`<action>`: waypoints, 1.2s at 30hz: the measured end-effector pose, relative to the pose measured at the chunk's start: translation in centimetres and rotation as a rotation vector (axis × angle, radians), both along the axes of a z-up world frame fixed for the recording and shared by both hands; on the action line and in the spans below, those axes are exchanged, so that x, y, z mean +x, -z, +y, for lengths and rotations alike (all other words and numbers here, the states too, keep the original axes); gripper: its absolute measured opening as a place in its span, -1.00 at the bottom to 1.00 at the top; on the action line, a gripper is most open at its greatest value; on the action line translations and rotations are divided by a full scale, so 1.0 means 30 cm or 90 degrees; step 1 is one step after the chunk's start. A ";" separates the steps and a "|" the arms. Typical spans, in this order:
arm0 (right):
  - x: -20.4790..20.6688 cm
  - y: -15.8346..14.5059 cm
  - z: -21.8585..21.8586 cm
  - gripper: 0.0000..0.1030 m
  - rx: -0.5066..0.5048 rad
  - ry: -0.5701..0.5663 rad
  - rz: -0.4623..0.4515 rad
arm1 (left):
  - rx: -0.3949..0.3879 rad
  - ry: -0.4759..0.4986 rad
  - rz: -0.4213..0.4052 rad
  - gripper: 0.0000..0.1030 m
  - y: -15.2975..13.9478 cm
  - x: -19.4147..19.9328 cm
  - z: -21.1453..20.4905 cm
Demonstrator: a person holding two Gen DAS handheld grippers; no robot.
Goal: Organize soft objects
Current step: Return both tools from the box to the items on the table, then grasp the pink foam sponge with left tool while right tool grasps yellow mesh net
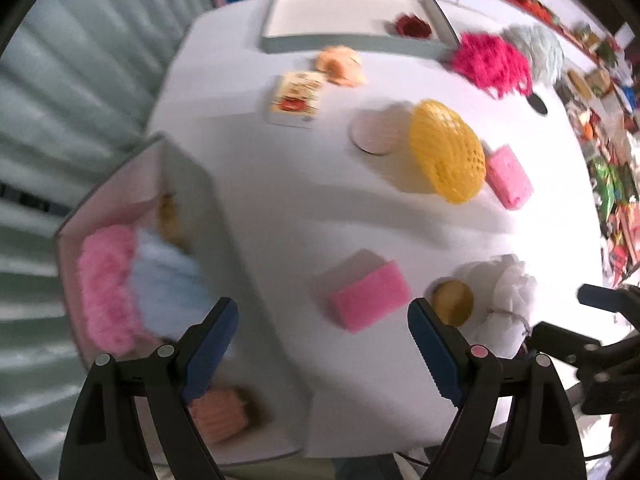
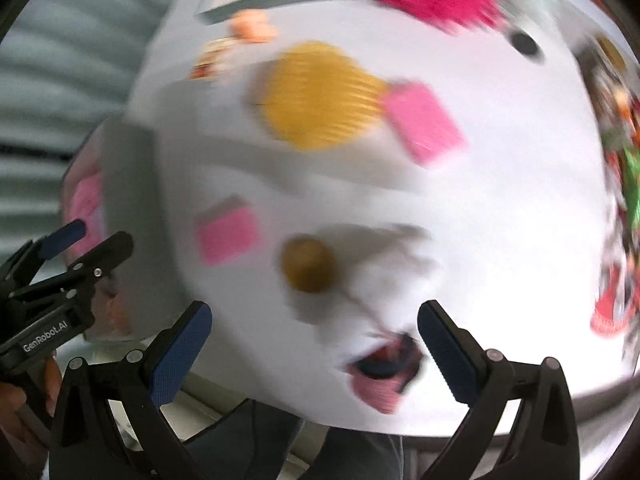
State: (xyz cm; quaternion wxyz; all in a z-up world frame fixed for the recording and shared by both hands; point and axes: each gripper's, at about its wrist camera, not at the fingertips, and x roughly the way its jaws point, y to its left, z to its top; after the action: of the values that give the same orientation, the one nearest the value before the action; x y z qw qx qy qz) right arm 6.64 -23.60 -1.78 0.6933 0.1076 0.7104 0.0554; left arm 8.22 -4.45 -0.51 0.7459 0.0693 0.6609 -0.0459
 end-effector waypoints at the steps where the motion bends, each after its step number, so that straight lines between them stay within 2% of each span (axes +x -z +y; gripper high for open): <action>1: -0.007 0.010 -0.039 0.99 -0.003 0.019 0.006 | 0.002 0.000 0.017 0.70 0.040 0.014 -0.030; 5: -0.019 0.038 -0.136 0.99 -0.012 0.056 0.010 | 0.002 -0.051 0.073 0.70 0.162 0.042 -0.075; 8: -0.010 0.047 -0.179 0.99 -0.021 0.058 -0.002 | 0.017 -0.118 0.114 0.70 0.258 0.054 -0.078; 18: 0.180 0.129 -0.173 0.99 -0.096 -0.056 -0.029 | 0.028 -0.218 0.163 0.70 0.400 0.065 -0.067; 20: 0.224 0.154 -0.160 0.99 -0.107 -0.084 -0.029 | 0.018 -0.238 0.161 0.82 0.411 0.064 -0.061; 23: 0.276 0.155 -0.130 0.99 -0.105 -0.111 -0.043 | 0.011 -0.271 0.163 0.99 0.425 0.059 -0.042; 27: 0.348 0.121 -0.042 0.99 -0.065 -0.153 -0.086 | -0.043 -0.335 0.172 0.99 0.442 0.035 0.000; 31: 0.415 0.129 0.104 0.99 -0.066 -0.241 -0.121 | -0.040 -0.332 0.161 1.00 0.439 0.025 -0.004; 33: 0.435 0.161 0.174 0.99 -0.079 -0.291 -0.124 | -0.040 -0.334 0.159 1.00 0.435 0.022 -0.016; 36: 0.456 0.217 0.222 0.99 -0.098 -0.324 -0.108 | -0.040 -0.337 0.157 1.00 0.432 0.005 -0.022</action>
State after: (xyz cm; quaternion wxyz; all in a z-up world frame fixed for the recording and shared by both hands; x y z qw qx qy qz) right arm 20.33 -16.95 -8.28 0.7201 -0.1322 0.6561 0.1827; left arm 8.36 -5.12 -13.46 0.6477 -0.1347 0.7400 0.1214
